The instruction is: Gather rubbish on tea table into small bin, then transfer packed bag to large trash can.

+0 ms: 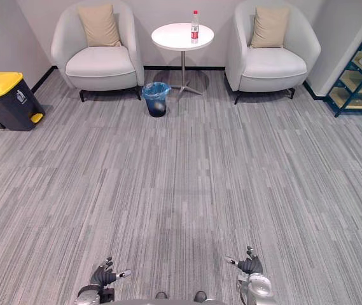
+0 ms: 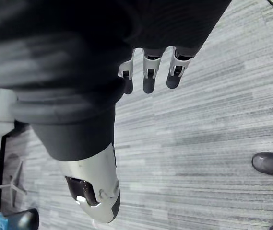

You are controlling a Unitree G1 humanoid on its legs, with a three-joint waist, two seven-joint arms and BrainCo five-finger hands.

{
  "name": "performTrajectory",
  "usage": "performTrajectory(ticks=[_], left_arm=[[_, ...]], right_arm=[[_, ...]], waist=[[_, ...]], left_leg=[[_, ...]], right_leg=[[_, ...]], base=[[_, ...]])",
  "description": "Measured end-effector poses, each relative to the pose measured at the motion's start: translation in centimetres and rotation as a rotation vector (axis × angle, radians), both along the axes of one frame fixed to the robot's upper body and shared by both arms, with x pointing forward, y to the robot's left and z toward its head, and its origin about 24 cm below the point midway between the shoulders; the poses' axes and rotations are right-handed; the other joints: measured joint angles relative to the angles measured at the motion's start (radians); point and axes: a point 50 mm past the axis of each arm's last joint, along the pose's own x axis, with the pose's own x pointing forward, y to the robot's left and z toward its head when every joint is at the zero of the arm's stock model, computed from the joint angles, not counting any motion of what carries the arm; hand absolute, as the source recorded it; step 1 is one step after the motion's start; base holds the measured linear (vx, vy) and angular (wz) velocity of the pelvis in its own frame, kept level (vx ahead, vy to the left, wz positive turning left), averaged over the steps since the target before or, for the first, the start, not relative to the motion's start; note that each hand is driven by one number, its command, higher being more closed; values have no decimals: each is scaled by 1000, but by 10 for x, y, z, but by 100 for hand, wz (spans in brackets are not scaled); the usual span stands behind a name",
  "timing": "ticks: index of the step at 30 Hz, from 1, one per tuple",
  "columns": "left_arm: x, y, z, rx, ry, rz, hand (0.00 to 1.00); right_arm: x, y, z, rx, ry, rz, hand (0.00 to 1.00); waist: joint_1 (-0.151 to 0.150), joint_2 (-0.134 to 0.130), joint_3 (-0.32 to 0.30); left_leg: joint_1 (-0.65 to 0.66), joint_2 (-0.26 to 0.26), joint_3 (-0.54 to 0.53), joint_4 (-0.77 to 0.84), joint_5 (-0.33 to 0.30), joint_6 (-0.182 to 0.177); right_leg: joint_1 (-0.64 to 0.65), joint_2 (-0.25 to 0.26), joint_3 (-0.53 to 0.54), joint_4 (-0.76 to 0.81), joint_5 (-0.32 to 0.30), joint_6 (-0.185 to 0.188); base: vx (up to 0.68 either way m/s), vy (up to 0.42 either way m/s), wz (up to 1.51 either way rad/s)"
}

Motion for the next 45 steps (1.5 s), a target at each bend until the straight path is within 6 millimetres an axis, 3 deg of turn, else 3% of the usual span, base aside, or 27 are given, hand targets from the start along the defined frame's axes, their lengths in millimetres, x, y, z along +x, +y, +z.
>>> performTrajectory(ticks=[2, 4, 8, 10, 13, 15, 16, 17, 18, 19, 21, 22, 23, 25, 27, 29, 31, 33, 35, 36, 38, 39, 40, 41, 42, 43, 45], left_arm=[[5, 1, 3, 9, -26, 3, 0], [5, 2, 6, 11, -43, 9, 0], [9, 7, 10, 8, -71, 34, 0], [16, 12, 16, 27, -103, 39, 0], [36, 11, 25, 18, -170, 49, 0], [46, 6, 28, 7, -198, 46, 0], [49, 8, 30, 12, -208, 44, 0], [49, 11, 31, 22, -208, 42, 0], [49, 12, 31, 25, -210, 42, 0], [46, 9, 29, 18, -203, 50, 0], [48, 8, 30, 16, -209, 52, 0], [46, 7, 29, 16, -205, 60, 0], [44, 8, 28, 17, -199, 65, 0], [42, 8, 27, 16, -193, 71, 0], [48, 3, 32, 3, -225, 70, 0], [53, -3, 35, -14, -253, 69, 0], [58, -7, 37, -25, -264, 70, 0], [58, -12, 36, -38, -266, 72, 0], [58, -13, 36, -43, -263, 75, 0], [55, -9, 35, -37, -258, 94, 0], [49, -3, 33, -25, -244, 111, 0], [48, -4, 32, -26, -236, 106, 0], [47, -5, 31, -27, -231, 103, 0], [45, -4, 30, -24, -220, 97, 0], [46, -2, 31, -16, -222, 91, 0], [46, 0, 32, -8, -222, 85, 0], [47, 7, 33, 11, -223, 83, 0]], right_arm=[[-1, -1, 0, -1, 7, -7, 0], [-1, -1, 0, 0, 11, -7, 0], [1, 1, 0, -1, 7, 8, 0], [1, 0, 0, -2, 10, 7, 0], [8, -8, 5, -23, -12, 8, 0], [22, -18, 15, -56, -61, 17, 0], [30, -19, 21, -65, -99, 23, 0], [32, -19, 23, -68, -113, 24, 0], [30, -19, 22, -67, -108, 23, 0], [28, -19, 22, -69, -100, 23, 0], [32, -15, 22, -62, -110, 34, 0], [39, -12, 25, -63, -123, 54, 0], [41, -10, 25, -62, -126, 67, 0], [42, -5, 24, -55, -131, 70, 0], [46, -5, 27, -56, -153, 51, 0], [51, -8, 30, -71, -164, 45, 0], [50, -7, 30, -59, -162, 30, 0], [48, -8, 28, -59, -156, 22, 0], [46, -10, 28, -59, -152, 13, 0], [46, -6, 27, -49, -152, 16, 0], [45, 2, 24, -29, -148, 18, 0], [43, 5, 22, -23, -137, 25, 0], [45, 6, 22, -25, -138, 37, 0], [47, 11, 23, -29, -137, 71, 0], [46, 15, 22, -23, -134, 80, 0], [46, 17, 21, -19, -130, 87, 0], [43, 24, 18, -6, -116, 104, 0]], waist=[[0, 1, 7], [0, -3, 26], [-1, -9, 42], [-5, -1, 61], [-11, 15, 71], [-22, 36, 91], [-28, 30, 99], [-29, 17, 99], [-28, 1, 92], [-29, 19, 79], [-26, 40, 77], [-21, 63, 89], [-16, 68, 92], [6, 49, 110], [28, 27, 121], [32, 27, 124], [56, 29, 142], [59, 32, 144], [83, 44, 137], [98, 39, 135], [105, -6, 130], [107, -29, 124], [106, -33, 122], [99, -36, 120], [95, -40, 120], [92, -41, 120], [76, -41, 117]], left_leg=[[-34, 2, 9, 70, -42, 7], [-46, -5, 19, 151, -108, 20], [-33, -13, 26, 197, -170, 41], [8, -12, 7, 193, -174, 47], [53, 23, -30, 144, -173, 30], [104, 62, -41, 93, -168, -4], [133, 73, -41, 68, -161, -40], [164, 72, -42, 60, -173, -68], [177, 71, -45, 63, -187, -91], [169, 116, -64, 139, -213, -123], [53, 176, -69, 380, -196, -146], [-66, 245, -70, 640, -119, -132], [-111, 283, -74, 763, -100, -115], [-225, 353, -41, 1059, -104, -104], [-315, 342, -3, 1094, -104, -104], [-420, 307, 7, 1022, -105, -104], [-461, 195, 25, 600, -102, -105], [-456, 140, 25, 346, -37, -93], [-434, 123, 41, 200, 41, -55], [-426, 121, 40, 216, 117, 0], [-426, 94, 52, 295, 108, 32], [-413, 78, 68, 327, 50, 34], [-398, 70, 70, 329, 33, 40], [-347, 51, 76, 326, -3, 51], [-309, 37, 75, 325, -26, 58], [-283, 33, 75, 324, -36, 66], [-190, 22, 59, 295, -70, 75]], right_leg=[[-62, -21, -2, 128, -70, 16], [-121, -69, -11, 326, -162, 73], [-259, -147, -68, 660, -155, 57], [-302, -174, -99, 734, -196, 58], [-363, -165, -160, 642, -203, 44], [-407, -143, -199, 522, -169, 28], [-421, -128, -211, 407, -96, 24], [-426, -134, -217, 316, -6, -12], [-426, -138, -219, 302, 36, -38], [-428, -123, -230, 361, 56, -118], [-399, -68, -252, 320, 18, -133], [-330, 0, -259, 247, 17, -157], [-293, 31, -257, 214, 16, -163], [-121, 91, -242, 107, 13, -178], [-39, 92, -218, 49, 9, -183], [7, 92, -207, 2, 0, -173], [93, 86, -176, -47, -29, -148], [124, 82, -174, -54, -57, -119], [146, 85, -149, -46, -93, -87], [159, 75, -122, -20, -130, -64], [163, 22, -112, 68, -209, -17], [118, -26, -104, 217, -254, 41], [81, -50, -92, 319, -258, 49], [-18, -113, -69, 606, -215, 114], [-78, -153, -58, 774, -193, 146], [-107, -176, -60, 862, -195, 143], [-183, -225, -101, 1004, -205, 78]], base=[[3, 49, 0], [27, 78, -13], [107, 78, -10], [298, 14, 17], [349, -47, 33], [481, -137, 26], [442, -155, 24], [481, -225, 28], [509, -287, 35], [605, -369, 29], [508, -348, 11], [423, -303, -12], [538, -353, -30], [523, -324, -21], [420, -258, -14], [414, -151, -30], [506, 13, -38], [436, 145, -7], [395, 178, -31], [430, 204, -33], [454, 197, -18], [373, 148, -11], [550, 256, -7], [454, 223, 5], [555, 253, 12], [468, 157, 24], [451, 121, 28]])
